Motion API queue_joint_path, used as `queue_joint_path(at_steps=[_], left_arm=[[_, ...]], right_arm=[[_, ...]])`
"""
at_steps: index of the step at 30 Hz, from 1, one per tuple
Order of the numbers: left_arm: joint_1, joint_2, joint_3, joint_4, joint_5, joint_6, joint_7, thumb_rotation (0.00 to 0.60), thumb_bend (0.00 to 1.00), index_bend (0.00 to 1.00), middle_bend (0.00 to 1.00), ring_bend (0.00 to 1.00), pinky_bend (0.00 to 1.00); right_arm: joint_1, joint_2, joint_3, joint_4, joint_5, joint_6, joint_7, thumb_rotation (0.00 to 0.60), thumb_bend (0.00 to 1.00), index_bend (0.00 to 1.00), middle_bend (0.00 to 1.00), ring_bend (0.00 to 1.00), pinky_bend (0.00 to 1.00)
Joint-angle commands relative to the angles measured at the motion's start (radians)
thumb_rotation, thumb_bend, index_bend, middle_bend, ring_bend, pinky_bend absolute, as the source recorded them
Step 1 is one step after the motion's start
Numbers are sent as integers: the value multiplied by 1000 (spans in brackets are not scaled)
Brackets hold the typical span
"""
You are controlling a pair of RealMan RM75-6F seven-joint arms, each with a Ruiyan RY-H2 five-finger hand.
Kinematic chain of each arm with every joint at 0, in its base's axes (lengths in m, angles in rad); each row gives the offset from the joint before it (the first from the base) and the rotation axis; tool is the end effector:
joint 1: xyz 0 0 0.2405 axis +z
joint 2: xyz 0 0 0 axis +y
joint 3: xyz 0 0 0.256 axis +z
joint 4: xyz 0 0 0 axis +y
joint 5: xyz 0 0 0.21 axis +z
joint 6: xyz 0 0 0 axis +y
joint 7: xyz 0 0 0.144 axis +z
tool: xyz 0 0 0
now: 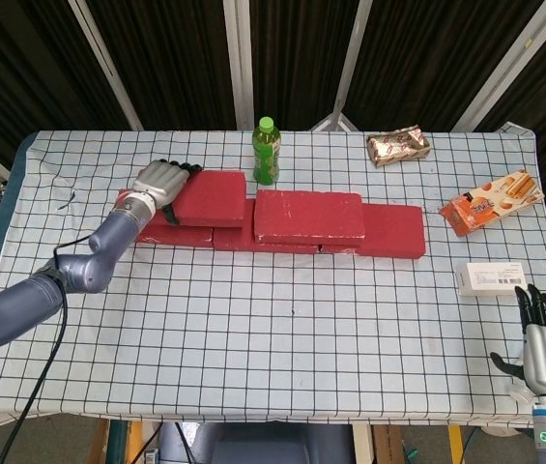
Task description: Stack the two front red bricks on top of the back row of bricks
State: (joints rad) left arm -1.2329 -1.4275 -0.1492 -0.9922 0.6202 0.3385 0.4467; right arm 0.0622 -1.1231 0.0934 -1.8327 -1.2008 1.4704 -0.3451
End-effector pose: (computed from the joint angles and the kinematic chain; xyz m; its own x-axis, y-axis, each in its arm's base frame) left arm -0.1055 0.5036 0.0502 0.6818 0.3626 0.6354 0.7315 -0.3354 -0.5936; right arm -0.3071 -0.1739 0.1525 0.4625 -0.0896 0.8821 -0.8428 0.2643 0.4688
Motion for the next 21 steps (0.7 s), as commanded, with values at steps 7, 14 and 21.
queue_joint_path(at_steps=[7,14,21], left_arm=[[-45,-31,49,26,27,-33,-60,600,79,312,250,181,276],[-88,-21,121,4,-15,-9,-72,600,79,313,246,181,276],[-123,-31,190,-2,-81,27,-65,600,79,313,244,181,276]], right_arm=[[0,4,2,4,5,-7,5,600,192,0,0,0,0],[-3,9,0,5,-10,-7,21,600,193,0,0,0,0],[-3,11,1,6,-10,-10,28,600,193,0,0,0,0]])
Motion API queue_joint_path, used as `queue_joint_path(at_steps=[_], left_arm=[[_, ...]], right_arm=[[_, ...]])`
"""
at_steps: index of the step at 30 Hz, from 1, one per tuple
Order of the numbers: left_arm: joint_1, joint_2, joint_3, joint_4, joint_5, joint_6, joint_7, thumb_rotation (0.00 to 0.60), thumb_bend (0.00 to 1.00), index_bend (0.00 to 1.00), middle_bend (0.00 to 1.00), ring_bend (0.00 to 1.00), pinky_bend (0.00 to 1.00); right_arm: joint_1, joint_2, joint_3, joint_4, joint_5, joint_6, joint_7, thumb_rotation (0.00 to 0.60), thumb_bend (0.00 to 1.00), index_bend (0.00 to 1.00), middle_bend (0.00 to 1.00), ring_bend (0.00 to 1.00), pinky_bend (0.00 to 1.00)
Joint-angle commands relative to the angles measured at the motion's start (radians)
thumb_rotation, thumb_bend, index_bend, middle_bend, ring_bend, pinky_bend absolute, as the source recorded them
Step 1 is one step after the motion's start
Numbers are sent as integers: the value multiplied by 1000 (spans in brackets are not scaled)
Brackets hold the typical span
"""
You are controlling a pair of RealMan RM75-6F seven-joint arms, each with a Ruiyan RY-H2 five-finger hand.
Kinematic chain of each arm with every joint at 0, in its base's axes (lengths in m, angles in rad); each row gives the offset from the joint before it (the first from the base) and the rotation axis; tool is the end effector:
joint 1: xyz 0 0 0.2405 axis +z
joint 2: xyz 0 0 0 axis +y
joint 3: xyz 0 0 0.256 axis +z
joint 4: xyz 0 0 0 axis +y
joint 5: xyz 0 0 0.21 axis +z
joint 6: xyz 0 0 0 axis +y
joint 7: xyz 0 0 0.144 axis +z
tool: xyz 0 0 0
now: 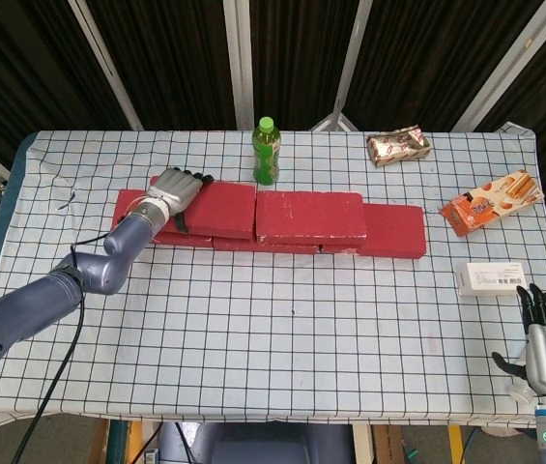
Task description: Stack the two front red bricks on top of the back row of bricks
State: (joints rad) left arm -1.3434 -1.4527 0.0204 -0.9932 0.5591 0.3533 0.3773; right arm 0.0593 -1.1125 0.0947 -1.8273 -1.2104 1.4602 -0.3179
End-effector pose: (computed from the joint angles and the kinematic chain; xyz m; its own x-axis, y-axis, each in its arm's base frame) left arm -0.0940 0.4995 0.0323 0.7180 0.3851 0.5798 0.6957 -0.3731 -0.6138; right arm -0.3085 -0.1738 0.1549 0.4524 -0.0883 0.8875 -0.8501 0.2582 0.4590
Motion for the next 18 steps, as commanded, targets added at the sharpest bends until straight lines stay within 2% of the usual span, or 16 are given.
queue_joint_path(at_steps=[1,18], left_arm=[[-17,-9,28,-1,-27,15,6,600,79,313,244,181,276],[-62,-21,102,-25,-117,53,15,600,78,305,231,181,276]], right_arm=[[-1,0,0,1,-1,0,1,600,193,0,0,0,0],[-2,2,-2,-2,-7,-4,4,600,193,0,0,0,0]])
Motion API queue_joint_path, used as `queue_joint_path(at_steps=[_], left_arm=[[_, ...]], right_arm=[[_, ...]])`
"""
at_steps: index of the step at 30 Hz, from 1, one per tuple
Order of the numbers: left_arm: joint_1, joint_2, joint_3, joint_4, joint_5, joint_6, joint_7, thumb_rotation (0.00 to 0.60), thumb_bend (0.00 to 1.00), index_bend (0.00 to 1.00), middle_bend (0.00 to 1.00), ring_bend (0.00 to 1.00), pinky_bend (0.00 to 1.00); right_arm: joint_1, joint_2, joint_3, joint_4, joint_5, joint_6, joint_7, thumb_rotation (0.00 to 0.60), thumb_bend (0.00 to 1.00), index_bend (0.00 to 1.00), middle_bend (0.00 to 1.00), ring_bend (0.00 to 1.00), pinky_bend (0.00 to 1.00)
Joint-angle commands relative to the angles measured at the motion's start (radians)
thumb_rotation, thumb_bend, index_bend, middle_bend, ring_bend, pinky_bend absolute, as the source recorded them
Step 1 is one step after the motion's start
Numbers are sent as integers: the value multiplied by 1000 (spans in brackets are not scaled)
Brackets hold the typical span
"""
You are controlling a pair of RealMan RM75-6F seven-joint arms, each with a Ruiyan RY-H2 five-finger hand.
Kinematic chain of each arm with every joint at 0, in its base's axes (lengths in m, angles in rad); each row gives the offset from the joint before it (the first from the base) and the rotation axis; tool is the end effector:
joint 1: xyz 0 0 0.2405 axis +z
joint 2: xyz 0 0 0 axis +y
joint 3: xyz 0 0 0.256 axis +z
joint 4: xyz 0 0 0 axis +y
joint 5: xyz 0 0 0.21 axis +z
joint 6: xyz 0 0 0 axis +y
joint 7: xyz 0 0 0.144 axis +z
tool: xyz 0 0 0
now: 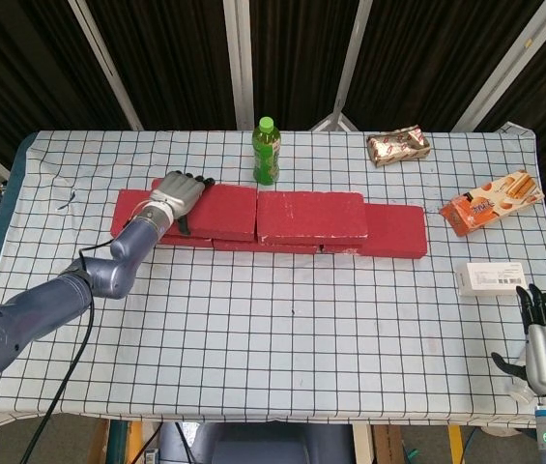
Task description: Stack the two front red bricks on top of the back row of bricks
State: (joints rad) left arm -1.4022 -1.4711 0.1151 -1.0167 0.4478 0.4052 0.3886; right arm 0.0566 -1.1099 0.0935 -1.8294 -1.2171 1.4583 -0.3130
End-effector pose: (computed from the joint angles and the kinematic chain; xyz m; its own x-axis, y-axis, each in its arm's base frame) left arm -0.0904 0.4955 0.0243 0.7217 0.3916 0.5708 0.6910 -0.3580 -0.6280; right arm -0.3080 -0.1729 0.1549 0.4491 -0.0893 0.8890 -0.8528 0.2540 0.4564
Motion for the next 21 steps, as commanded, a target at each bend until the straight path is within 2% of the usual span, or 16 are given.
queue_joint_path(at_steps=[1,17,21], left_arm=[[-5,-4,9,-1,-9,2,4,600,78,304,231,181,276],[-20,-35,29,19,-42,19,14,600,77,284,225,179,276],[-22,-43,35,29,-56,18,18,600,47,261,204,161,270]], right_arm=[[1,0,0,1,0,-3,-1,600,193,0,0,0,0],[2,1,1,4,2,-8,6,600,193,0,0,0,0],[3,1,0,4,-1,-13,7,600,193,0,0,0,0]])
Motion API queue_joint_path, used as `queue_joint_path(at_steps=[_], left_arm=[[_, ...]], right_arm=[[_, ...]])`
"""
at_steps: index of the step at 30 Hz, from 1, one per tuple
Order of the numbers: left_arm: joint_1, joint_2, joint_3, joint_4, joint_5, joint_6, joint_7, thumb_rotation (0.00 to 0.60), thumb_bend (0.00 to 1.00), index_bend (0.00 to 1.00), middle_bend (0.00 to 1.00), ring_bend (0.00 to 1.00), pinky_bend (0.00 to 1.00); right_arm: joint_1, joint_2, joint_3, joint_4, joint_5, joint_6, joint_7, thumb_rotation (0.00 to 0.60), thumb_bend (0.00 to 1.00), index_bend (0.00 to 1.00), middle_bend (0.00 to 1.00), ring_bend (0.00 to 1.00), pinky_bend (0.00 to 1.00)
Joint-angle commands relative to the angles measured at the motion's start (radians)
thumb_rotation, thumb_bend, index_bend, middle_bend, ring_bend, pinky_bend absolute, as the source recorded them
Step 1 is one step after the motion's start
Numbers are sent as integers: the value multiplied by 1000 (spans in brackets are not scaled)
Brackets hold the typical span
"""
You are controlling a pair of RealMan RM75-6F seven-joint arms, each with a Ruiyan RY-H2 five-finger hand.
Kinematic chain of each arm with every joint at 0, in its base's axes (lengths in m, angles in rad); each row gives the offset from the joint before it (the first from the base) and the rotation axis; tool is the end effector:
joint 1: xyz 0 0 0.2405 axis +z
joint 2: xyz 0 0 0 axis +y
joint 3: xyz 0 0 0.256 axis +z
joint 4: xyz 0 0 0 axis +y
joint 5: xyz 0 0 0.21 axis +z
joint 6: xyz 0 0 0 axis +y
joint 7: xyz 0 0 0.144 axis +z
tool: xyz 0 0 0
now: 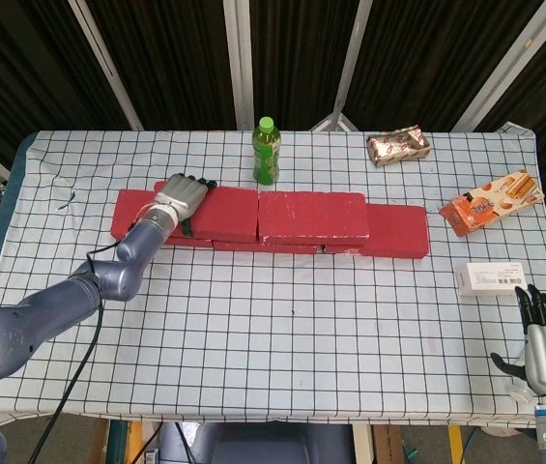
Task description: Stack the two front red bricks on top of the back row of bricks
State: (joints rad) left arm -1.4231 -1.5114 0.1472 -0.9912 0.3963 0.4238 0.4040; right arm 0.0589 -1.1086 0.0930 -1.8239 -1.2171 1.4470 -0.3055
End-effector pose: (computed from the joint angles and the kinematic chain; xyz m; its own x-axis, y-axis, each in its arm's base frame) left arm -0.0887 0.4953 0.0138 0.7255 0.3907 0.5666 0.6864 -0.3508 -0.6370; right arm -0.3092 -0.1736 0.1542 0.4460 -0.0969 0.8897 -0.8544 0.2501 0.4555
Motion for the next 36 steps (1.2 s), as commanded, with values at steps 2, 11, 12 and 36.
queue_joint_path(at_steps=[2,11,12,36], left_arm=[[-3,-5,7,6,-10,-1,6,600,46,253,191,154,266],[-4,-15,4,14,-24,5,7,600,2,213,143,109,244],[-4,-14,4,14,-25,4,8,600,0,202,128,95,236],[-31,4,33,-26,-82,14,49,600,0,34,0,0,146]], right_arm=[[1,0,0,-2,0,-2,-1,600,192,0,0,0,0],[0,-1,1,-2,2,0,-4,600,192,0,0,0,0],[0,-1,0,-3,1,0,-4,600,193,0,0,0,0],[-4,3,2,-13,13,5,-15,600,193,0,0,0,0]])
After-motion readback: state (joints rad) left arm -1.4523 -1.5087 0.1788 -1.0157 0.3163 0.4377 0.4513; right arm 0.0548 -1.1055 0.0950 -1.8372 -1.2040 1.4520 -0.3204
